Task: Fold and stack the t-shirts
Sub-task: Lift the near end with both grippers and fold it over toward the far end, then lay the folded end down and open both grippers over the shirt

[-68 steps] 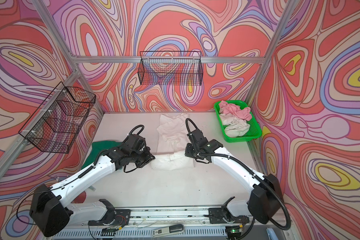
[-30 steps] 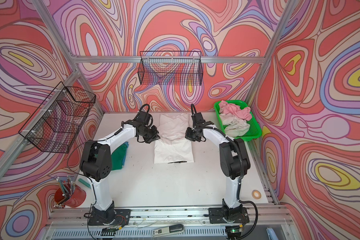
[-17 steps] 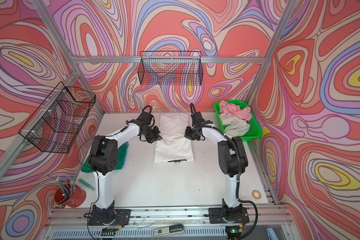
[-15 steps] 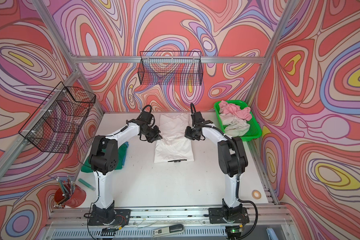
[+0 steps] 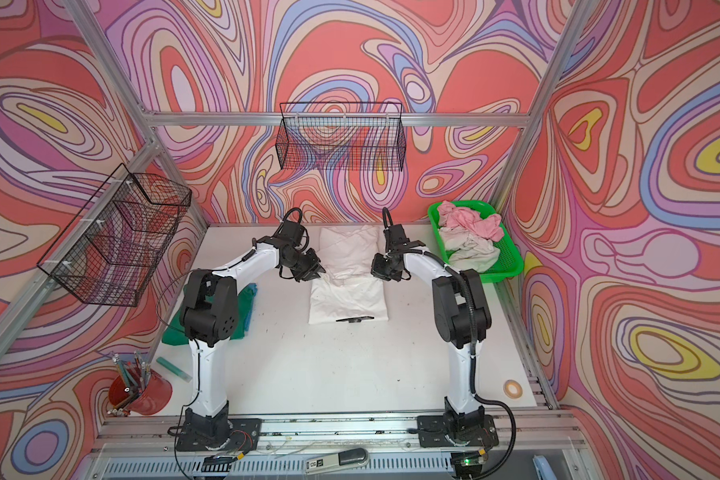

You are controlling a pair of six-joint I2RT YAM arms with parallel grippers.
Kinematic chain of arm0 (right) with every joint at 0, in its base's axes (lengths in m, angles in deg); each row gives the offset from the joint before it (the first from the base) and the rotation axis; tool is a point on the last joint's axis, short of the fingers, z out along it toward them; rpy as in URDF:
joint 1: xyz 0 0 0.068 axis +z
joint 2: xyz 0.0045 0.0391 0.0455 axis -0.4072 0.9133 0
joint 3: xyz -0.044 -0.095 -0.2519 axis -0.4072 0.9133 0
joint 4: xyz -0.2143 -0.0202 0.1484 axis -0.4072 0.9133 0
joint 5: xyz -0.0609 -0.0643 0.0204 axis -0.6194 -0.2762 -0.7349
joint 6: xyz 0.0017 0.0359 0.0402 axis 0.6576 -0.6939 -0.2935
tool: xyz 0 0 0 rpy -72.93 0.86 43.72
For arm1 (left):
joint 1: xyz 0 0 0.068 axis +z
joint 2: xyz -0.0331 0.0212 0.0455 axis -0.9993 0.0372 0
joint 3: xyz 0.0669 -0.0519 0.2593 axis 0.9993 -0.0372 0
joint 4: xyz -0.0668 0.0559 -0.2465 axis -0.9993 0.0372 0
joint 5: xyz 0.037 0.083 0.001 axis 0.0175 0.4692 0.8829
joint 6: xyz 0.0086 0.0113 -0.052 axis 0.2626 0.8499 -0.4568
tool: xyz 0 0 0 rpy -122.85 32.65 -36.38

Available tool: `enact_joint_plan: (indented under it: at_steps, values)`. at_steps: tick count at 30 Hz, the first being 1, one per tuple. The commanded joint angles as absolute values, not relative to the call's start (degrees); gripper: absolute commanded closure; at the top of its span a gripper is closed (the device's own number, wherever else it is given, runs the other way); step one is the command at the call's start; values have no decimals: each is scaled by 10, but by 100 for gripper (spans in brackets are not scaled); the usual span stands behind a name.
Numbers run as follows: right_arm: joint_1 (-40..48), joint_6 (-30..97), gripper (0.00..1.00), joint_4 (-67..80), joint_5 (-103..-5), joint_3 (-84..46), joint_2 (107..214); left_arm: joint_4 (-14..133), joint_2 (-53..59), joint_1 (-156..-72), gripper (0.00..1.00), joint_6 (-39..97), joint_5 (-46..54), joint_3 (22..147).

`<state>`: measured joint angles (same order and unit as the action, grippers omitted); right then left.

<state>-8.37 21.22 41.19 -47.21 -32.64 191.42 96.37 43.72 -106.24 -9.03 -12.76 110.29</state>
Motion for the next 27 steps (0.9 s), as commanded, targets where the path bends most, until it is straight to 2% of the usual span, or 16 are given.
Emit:
enact_joint_plan:
  at_steps: [1,4,5,10,12,16,19,23,25,27]
  values:
    - [-88,221,100,414,-467,-348,1929,973,449,-1057,59,-95,-127,1112]
    - [-90,221,100,425,-472,-360,1934,985,456,-1055,53,-94,-127,1136]
    - [-90,222,97,428,-475,-364,1935,989,459,-1055,51,-92,-127,1143]
    - [-93,222,68,437,-484,-379,1932,1005,473,-1054,47,-90,-126,1178]
    - [-93,224,61,446,-492,-393,1929,1012,478,-1053,44,-88,-128,1196]
    - [-93,229,57,463,-494,-410,1918,1020,478,-1051,39,-85,-145,1224]
    - [-93,231,55,453,-492,-389,1887,1009,446,-1047,29,-74,-155,1215]
    - [-93,234,48,424,-489,-324,1828,992,373,-1037,8,-44,-168,1146]
    - [-93,227,42,388,-474,-270,1795,990,332,-1033,4,-30,-168,1095]
    - [-88,219,40,359,-442,-227,1771,980,288,-1031,2,-23,-170,1034]
